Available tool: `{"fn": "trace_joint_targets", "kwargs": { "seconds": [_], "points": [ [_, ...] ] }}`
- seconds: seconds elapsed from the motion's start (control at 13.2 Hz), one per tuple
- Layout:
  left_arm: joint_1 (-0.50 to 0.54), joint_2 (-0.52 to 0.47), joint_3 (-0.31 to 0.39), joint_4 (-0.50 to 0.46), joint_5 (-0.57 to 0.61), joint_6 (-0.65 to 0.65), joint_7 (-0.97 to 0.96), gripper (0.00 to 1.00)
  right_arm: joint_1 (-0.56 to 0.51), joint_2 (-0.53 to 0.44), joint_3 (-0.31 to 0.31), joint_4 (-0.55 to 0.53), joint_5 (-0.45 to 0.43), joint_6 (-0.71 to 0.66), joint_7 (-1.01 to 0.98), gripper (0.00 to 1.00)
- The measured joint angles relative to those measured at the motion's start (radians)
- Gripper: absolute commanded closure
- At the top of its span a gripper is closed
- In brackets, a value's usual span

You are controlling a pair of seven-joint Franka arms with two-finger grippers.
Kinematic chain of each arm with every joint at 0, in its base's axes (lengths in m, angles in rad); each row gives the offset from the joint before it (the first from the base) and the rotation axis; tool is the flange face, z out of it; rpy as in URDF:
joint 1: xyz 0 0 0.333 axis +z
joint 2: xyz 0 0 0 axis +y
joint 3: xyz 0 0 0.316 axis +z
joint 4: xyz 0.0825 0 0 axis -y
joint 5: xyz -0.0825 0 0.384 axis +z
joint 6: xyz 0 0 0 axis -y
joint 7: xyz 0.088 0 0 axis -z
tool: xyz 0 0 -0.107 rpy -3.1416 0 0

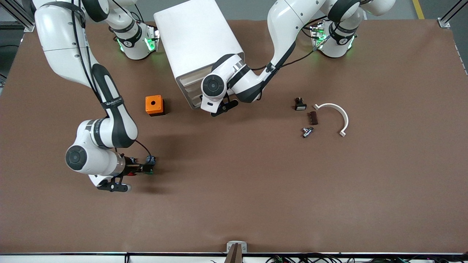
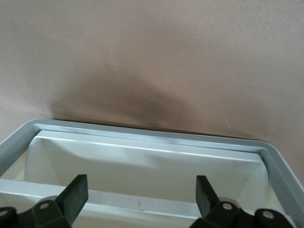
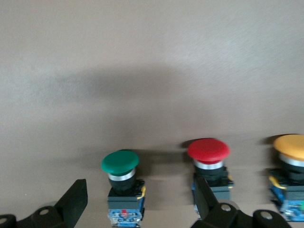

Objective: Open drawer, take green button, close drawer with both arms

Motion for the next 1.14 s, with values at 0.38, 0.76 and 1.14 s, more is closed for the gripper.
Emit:
{"fn": "trace_joint_targets", "kwargs": {
  "seconds": [0.38, 0.76, 1.14],
  "points": [
    [0.133, -0.057, 0.032, 0.010, 0.142, -0.008, 0.003, 0.00, -0.040, -0.125, -0.014, 0.016, -0.040, -0.069, -0.033, 0.00],
    [0.420, -0.189, 0.036, 0.013, 0.364, -0.044, 0.130, 0.00, -0.079, -0.333, -0.019, 0.019, -0.081, -0.184, -0.071, 0.00],
    [0.678, -0.342, 0.039, 0.016, 0.367, -0.149, 0.500, 0.00, -0.078, -0.573, -0.013, 0.014, -0.133, -0.409, 0.032, 0.00]
  ]
}}
